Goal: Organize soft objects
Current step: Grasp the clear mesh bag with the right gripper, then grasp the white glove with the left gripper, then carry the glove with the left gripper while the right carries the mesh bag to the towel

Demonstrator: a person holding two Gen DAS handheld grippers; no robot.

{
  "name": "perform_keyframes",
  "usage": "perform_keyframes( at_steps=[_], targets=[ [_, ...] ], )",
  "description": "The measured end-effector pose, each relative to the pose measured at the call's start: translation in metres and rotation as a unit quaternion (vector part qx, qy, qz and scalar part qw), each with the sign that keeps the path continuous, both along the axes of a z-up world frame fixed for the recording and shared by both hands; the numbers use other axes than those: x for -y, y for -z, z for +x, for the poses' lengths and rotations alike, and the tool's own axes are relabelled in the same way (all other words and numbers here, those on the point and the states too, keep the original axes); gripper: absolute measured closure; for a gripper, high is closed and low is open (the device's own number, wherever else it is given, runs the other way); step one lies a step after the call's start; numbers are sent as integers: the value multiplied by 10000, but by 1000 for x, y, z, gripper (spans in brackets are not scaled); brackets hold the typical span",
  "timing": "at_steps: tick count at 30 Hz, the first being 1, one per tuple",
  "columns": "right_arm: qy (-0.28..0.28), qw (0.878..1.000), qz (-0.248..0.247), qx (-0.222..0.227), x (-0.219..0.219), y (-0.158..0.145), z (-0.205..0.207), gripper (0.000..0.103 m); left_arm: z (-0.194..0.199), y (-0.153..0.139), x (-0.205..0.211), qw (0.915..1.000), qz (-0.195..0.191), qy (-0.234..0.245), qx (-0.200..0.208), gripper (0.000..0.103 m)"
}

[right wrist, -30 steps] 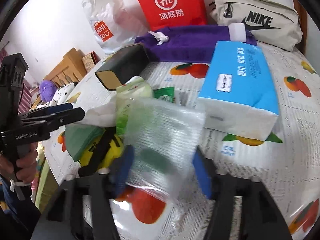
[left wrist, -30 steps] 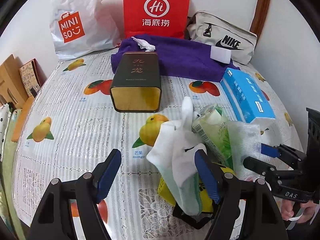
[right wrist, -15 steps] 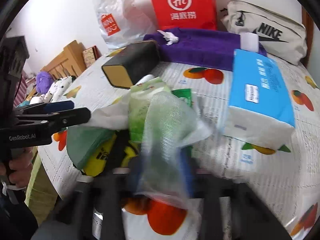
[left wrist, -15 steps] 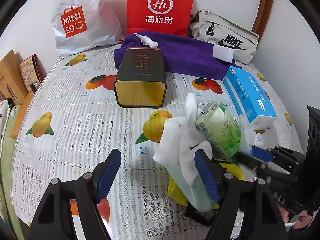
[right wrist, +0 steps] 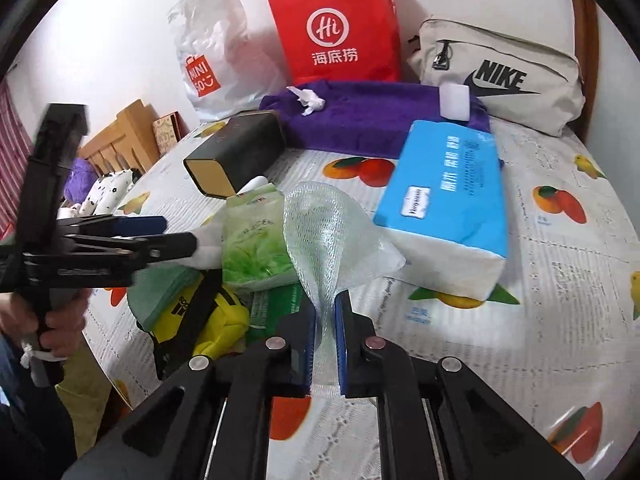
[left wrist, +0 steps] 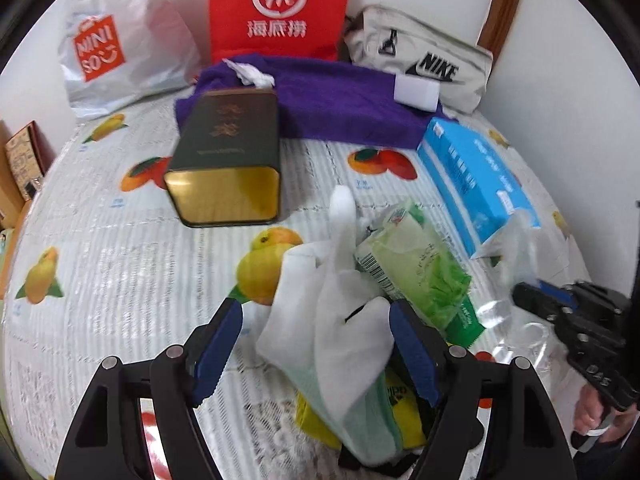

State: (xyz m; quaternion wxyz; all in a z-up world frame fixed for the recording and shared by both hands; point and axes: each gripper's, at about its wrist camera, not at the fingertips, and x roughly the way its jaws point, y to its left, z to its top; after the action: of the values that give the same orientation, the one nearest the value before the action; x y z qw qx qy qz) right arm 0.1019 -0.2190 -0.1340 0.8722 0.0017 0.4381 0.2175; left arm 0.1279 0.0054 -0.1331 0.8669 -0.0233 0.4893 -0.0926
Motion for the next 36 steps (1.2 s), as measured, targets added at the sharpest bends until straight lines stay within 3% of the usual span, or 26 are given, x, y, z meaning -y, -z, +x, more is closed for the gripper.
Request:
perform_keyframes(
  at_steps=[4, 6, 7, 9, 21, 36],
  targets=[
    [45, 10000, -39, -78, 5, 4, 2, 94, 11, 18, 4, 9999, 37, -9, -140, 30],
    [57, 9999, -51, -127, 7, 6, 4, 94, 11, 19, 4, 9999, -35, 65, -109, 62],
    [69, 9999, -56, -132, 7, 6, 4, 94, 11, 19, 2, 9999, -85, 82, -114, 66],
    [66, 9999, -34, -144, 7, 5, 5, 94, 11, 17, 2, 9999, -61, 110, -48, 83],
    [29, 10000, 2, 26, 6, -22, 7, 94, -5, -16, -21, 9996, 25, -123, 256, 87],
    [45, 9999, -83, 112, 1, -48, 26, 94, -1, -58, -33, 9976, -216, -223, 622, 87]
  ],
)
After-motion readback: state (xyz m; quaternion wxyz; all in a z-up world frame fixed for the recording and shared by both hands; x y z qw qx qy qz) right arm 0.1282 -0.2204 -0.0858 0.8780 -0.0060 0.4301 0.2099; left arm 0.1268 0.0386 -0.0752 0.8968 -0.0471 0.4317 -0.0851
